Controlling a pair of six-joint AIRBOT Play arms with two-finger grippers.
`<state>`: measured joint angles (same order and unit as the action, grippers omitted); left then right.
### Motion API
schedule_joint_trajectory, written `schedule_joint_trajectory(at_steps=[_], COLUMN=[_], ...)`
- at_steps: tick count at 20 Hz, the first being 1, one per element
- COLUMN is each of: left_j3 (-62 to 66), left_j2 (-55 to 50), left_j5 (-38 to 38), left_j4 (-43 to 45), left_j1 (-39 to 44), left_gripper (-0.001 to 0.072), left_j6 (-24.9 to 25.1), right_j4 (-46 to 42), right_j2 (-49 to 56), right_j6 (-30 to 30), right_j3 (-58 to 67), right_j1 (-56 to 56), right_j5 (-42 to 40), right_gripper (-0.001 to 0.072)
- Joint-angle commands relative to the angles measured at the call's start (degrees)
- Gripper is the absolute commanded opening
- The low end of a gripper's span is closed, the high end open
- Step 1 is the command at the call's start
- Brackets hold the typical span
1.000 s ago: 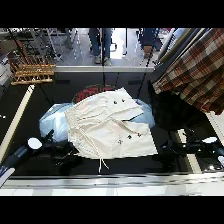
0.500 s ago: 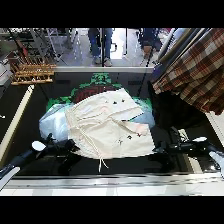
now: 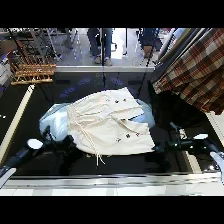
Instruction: Fold the clothes and pants, and hang the long-sleeved shirts on hangers.
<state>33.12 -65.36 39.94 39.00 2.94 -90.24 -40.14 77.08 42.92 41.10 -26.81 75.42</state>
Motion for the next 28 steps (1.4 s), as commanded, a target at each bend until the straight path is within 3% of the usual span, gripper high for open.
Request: schedule_joint_trajectory(at_steps=[1,6,9,12,14,16,18,21,22,24,28], left_j3=[8.66,37.9,57.48,69.88,72.98,73.05,72.24,64.06,59.47,50.77,43.36], left_j2=[10.62,24.26,26.56,26.51,26.56,25.62,21.29,11.85,8.55,1.38,-18.95], left_j5=[7.43,23.45,24.35,23.74,22.62,22.32,27.39,34.34,33.66,29.2,11.91], left_j4=[-0.72,-1.11,-5.79,-15.17,-17.92,-12.41,-5.09,-4.63,-4.68,-4.26,-5.2], left_j1=[-3.34,-8.57,-8.74,-8.74,-8.74,-8.76,-8.74,-8.11,-7.61,-6.88,-5.25], left_gripper=[0.0004,0.0005,0.0005,0.0005,0.0006,0.0006,0.0006,0.0006,0.0006,0.0006,0.0006], left_j6=[6.97,9.25,11.78,14.88,16.22,15.93,11.28,10.95,10.99,12.35,12.72], right_j4=[2.69,-3.74,-17.68,-23.15,-22.21,-18.62,-10.73,2.12,1.79,-3.93,-12.13], right_j2=[-11.93,-38.1,-49.79,-53.24,-50.9,-45.94,-38.91,-25.38,-21.53,-14.03,1.31], right_j6=[-0.44,7.3,11.56,11.93,11.63,11.41,11.43,11.98,11.98,11.87,13.73], right_j3=[6.54,28.81,44.22,57.22,63.71,66.97,66.9,60.96,56.83,45.94,30.58], right_j1=[0.0,0.0,0.0,0.02,0.02,0.02,0.02,0.42,1.92,7.23,13.03], right_j5=[8.33,3.41,-5.73,-11.89,-13.42,-13.07,-6.47,8.92,10.36,8.15,-16.17], right_gripper=[0.0011,0.0011,0.0011,0.0009,0.0009,0.0008,0.0009,0.0009,0.0009,0.0009,0.0009])
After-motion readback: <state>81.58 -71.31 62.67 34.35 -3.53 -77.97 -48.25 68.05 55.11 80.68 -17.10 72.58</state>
